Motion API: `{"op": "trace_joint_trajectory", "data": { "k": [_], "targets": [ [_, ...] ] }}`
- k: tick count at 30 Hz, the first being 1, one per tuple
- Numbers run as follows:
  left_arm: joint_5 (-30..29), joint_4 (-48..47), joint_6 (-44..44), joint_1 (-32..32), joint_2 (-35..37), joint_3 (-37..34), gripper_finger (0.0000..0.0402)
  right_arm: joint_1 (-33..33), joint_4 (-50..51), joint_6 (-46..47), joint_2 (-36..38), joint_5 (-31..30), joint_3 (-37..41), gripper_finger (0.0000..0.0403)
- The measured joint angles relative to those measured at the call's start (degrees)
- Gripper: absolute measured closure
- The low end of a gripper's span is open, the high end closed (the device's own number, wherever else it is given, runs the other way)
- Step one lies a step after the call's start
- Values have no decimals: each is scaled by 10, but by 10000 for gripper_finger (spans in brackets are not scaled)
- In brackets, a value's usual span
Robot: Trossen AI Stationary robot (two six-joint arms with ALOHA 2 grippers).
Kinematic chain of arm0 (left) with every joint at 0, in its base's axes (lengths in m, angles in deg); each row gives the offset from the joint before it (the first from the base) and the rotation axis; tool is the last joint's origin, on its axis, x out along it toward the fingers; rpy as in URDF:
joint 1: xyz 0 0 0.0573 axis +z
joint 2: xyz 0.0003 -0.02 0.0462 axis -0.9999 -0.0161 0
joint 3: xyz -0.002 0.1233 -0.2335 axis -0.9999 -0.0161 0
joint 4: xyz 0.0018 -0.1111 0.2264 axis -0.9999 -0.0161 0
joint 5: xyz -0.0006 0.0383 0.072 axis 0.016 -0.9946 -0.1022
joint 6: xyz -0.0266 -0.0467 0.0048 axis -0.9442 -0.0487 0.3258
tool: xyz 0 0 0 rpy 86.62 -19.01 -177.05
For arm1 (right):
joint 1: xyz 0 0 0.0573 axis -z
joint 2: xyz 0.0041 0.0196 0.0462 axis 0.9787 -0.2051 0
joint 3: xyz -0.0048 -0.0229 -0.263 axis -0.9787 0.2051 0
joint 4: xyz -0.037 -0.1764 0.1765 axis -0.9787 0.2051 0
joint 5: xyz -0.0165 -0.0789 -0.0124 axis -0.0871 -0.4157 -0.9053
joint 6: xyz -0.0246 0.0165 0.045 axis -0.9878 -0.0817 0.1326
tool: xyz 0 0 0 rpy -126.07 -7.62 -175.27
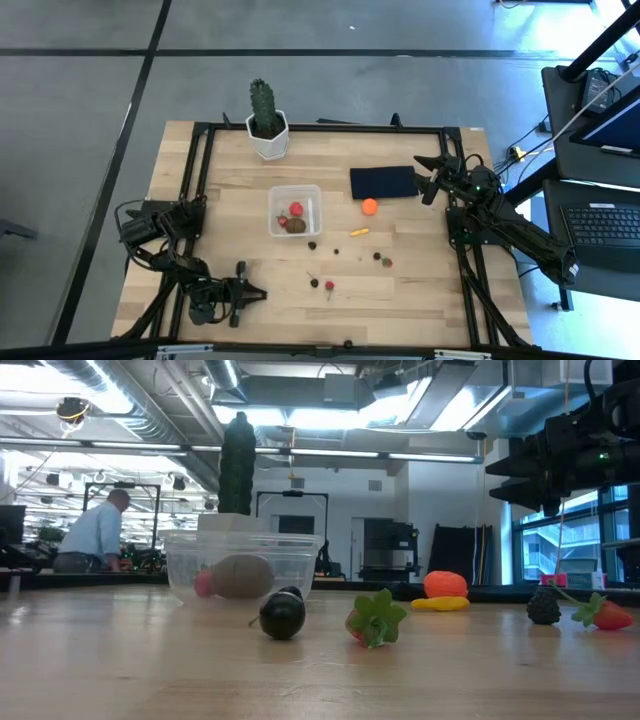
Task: Pick and placing Produce into tupperware
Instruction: Put the bottom blueberry into the transparent container
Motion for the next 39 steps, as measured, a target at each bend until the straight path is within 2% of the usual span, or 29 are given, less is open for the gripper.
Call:
{"op": "trace_joint_trajectory", "data": {
  "k": [8, 14, 21, 27, 30, 34, 39],
  "targets": [
    [-16, 17, 0, 21, -1, 0, 365, 0, 0, 0, 0, 0, 0, 63],
    [-18, 23, 20, 51, 23, 0, 361, 0, 0, 2, 0, 0, 0, 63],
    [-18, 7, 97, 105, 104, -10, 369, 0, 0, 14, 0, 0, 0, 63],
    [-6, -28, 107, 192, 207, -23, 361, 0, 0, -39, 0, 0, 0, 63],
    [19, -36, 109, 255, 259, -24, 360, 0, 0, -61, 0, 0, 0, 63],
    [91, -52, 132, 351, 312, -24, 370, 0, 0, -89, 0, 0, 0, 63],
    [187, -60, 165, 447, 325, -24, 363, 0, 0, -90, 0, 0, 0, 63]
  ]
}}
